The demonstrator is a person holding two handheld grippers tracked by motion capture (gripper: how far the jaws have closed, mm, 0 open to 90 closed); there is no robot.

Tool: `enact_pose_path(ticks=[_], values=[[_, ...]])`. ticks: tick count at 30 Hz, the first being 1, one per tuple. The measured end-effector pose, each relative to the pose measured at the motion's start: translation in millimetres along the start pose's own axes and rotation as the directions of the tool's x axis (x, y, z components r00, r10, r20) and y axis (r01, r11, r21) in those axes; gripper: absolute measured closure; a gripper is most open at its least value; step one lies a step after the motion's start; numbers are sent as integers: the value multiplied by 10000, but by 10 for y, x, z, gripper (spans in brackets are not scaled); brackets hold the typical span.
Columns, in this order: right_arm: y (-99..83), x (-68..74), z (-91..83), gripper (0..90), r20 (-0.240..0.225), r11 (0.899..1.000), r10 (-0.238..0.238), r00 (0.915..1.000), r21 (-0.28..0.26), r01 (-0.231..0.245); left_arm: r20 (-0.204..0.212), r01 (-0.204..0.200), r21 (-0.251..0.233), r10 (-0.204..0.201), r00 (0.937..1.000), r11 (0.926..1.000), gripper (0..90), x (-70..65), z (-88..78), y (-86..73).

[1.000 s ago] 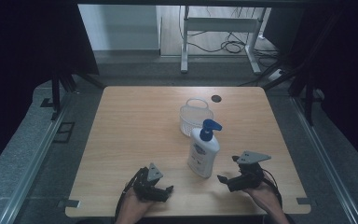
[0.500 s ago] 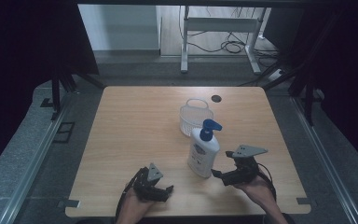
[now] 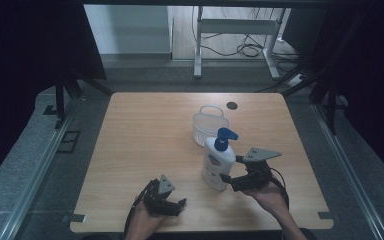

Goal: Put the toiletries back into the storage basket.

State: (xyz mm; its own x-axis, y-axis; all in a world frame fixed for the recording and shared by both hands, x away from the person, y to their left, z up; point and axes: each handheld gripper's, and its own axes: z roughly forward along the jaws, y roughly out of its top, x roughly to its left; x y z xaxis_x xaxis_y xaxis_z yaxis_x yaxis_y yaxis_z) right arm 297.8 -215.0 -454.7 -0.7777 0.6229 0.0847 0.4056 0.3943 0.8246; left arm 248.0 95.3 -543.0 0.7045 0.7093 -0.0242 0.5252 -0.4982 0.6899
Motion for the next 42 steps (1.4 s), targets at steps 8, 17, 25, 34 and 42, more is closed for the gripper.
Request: enact_pose_path(ticks=[8, 17, 25, 34, 42], values=[[101, 23, 94, 128, 0, 10000, -11, 10000, -51, 11, -13, 11, 2, -11, 10000, 10000, 132, -1, 0, 1], [144, 40, 172, 134, 57, 10000, 20, 10000, -44, -19, -18, -21, 41, 22, 10000, 10000, 132, 0, -1, 2], [219, 72, 257, 178, 63, 9998, -213, 9998, -29, 213, -30, 30, 0, -30, 10000, 10000, 132, -3, 2, 1], [240, 108, 316, 302, 126, 9989, -402, 9991, -218, 405, -41, 42, -2, -42, 10000, 10000, 132, -5, 2, 2], [247, 114, 288, 357, 329, 9955, -895, 9954, -287, 905, -45, 41, -1, -41, 10000, 10000, 131, -5, 2, 2]])
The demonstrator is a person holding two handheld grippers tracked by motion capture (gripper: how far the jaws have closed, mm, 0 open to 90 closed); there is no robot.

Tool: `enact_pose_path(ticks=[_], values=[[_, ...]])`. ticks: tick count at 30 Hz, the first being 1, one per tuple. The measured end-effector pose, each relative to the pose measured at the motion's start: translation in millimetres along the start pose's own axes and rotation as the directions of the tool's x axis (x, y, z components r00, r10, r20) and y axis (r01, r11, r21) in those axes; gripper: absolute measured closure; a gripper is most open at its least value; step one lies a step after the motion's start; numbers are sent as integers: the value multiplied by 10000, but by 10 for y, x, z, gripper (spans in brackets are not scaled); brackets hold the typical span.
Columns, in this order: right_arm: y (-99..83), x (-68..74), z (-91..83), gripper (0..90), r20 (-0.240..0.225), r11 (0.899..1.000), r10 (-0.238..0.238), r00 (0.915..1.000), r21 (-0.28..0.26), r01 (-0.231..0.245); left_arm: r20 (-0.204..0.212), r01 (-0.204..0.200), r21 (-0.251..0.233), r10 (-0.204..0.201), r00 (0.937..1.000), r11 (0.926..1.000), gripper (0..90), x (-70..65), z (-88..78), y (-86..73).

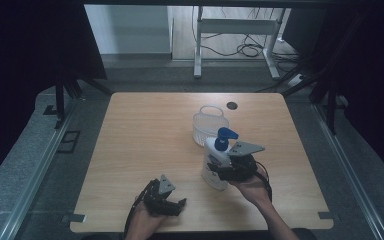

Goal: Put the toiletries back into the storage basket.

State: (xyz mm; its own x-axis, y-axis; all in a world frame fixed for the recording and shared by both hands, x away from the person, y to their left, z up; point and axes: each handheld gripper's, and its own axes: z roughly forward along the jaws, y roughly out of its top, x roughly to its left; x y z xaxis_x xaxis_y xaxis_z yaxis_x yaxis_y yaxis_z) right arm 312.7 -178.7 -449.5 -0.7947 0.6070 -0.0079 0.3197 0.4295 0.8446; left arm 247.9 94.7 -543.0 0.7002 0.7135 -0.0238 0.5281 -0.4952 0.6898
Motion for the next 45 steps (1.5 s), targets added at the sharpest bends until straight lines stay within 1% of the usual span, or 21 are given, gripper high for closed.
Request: enact_pose_path(ticks=[4, 11, 21, 34, 36, 40, 45], values=[[-4, -15, -7, 361, -70, 10000, 20, 10000, -21, -21, 2, 5, 1, -5, 10000, 10000, 131, 0, 0, 0], [8, -63, -16, 366, -372, 9998, -152, 9992, 79, 155, 7, -1, 4, 1, 10000, 10000, 131, 0, 0, 0], [36, -139, -10, 369, -754, 9998, -114, 9971, 129, 124, 3, 10, -1, -10, 10000, 10000, 131, 0, 0, 0], [196, -302, -54, 370, -1111, 9999, -144, 9937, 12, 146, 5, -14, 23, 14, 10000, 10000, 132, 1, -1, 0], [235, -347, -66, 370, -1288, 9999, -120, 9916, -61, 113, 7, -25, 22, 25, 10000, 10000, 132, 2, -1, 1], [300, -399, -85, 370, -1448, 9998, -121, 9894, -163, 98, 7, -16, 21, 16, 10000, 10000, 132, 1, -1, 1], [369, -435, -105, 370, -1503, 9997, -219, 9884, -177, 195, 8, -10, 15, 10, 10000, 10000, 131, 1, -1, 0]])
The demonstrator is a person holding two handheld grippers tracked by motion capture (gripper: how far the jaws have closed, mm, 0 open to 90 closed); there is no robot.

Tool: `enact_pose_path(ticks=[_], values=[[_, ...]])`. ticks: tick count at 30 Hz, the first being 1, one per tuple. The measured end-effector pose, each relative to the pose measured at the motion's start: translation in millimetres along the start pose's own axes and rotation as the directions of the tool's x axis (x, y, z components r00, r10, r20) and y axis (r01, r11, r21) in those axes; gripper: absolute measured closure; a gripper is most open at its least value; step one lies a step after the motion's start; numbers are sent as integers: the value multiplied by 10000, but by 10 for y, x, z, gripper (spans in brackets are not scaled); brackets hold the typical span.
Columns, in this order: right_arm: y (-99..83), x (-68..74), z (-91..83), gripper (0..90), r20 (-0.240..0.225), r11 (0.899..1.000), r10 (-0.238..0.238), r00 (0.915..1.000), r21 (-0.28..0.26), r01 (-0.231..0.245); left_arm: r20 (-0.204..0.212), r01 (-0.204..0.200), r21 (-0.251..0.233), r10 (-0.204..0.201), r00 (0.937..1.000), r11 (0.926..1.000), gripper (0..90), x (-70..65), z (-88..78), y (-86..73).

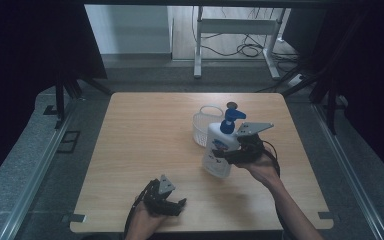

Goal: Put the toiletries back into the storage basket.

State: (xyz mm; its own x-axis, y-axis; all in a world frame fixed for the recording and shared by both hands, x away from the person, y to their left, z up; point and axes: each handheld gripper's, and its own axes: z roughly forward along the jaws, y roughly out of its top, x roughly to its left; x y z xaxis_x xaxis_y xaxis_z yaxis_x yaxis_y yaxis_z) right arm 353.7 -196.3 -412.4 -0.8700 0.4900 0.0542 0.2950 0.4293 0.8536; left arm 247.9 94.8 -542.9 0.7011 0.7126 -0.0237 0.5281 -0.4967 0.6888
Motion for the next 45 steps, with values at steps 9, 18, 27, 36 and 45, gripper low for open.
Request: enact_pose_path(ticks=[9, 18, 27, 36, 45], values=[[130, -97, -13, 370, -338, 9996, -266, 9991, -7, 266, 0, 5, -4, -5, 10000, 10000, 132, 0, 0, 0], [280, -168, -36, 371, -673, 9991, -411, 9969, -143, 402, 3, -11, 10, 11, 10000, 10000, 131, 0, 0, 0], [426, -266, -54, 372, -895, 9980, -629, 9940, -97, 623, -3, 6, -5, -6, 10000, 10000, 131, -1, 1, 0], [573, -355, -63, 373, -1106, 9955, -941, 9894, -33, 943, -4, 7, -5, -7, 10000, 10000, 132, -1, 1, 0], [697, -429, -22, 373, -1184, 9924, -1197, 9857, 127, 1220, -11, 59, -43, -59, 10000, 10000, 131, -4, 4, -1]])
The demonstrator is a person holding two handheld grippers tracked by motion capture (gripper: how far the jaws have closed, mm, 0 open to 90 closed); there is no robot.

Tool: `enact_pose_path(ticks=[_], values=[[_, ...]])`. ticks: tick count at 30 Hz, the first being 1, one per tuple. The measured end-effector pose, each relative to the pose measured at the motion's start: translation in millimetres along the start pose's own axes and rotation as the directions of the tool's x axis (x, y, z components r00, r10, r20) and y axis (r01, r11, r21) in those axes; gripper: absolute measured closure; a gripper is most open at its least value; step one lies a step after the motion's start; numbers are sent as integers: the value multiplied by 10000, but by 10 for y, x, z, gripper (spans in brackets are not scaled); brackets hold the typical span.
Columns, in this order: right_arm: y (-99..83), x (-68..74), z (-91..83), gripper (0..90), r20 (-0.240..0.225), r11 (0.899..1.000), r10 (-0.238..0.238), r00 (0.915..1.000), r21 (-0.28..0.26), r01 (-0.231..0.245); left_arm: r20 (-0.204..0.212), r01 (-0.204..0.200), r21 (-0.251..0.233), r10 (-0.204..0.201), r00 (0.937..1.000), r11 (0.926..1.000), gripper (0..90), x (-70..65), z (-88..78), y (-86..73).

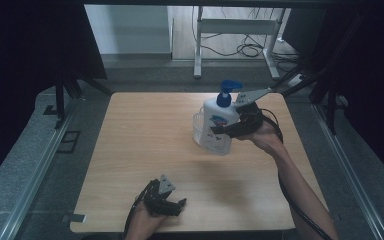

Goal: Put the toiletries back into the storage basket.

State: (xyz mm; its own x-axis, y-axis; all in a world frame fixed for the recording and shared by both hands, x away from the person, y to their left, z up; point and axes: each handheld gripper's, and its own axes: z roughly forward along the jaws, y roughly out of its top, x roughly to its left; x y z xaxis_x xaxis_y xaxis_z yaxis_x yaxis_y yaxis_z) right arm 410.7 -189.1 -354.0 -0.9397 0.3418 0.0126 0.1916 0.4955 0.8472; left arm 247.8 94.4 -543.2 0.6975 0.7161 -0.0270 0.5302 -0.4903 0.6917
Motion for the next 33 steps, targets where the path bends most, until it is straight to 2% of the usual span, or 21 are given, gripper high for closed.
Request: enact_pose_path(ticks=[21, 33], values=[[205, -262, 58, 375, 122, 9999, -85, 9999, 87, 84, 23, 9, -6, -9, 10000, 10000, 131, -1, 0, 1], [266, -425, 117, 375, 320, 9999, 63, 9995, 108, -67, 26, 5, -10, -5, 10000, 10000, 131, 0, 1, 0]])
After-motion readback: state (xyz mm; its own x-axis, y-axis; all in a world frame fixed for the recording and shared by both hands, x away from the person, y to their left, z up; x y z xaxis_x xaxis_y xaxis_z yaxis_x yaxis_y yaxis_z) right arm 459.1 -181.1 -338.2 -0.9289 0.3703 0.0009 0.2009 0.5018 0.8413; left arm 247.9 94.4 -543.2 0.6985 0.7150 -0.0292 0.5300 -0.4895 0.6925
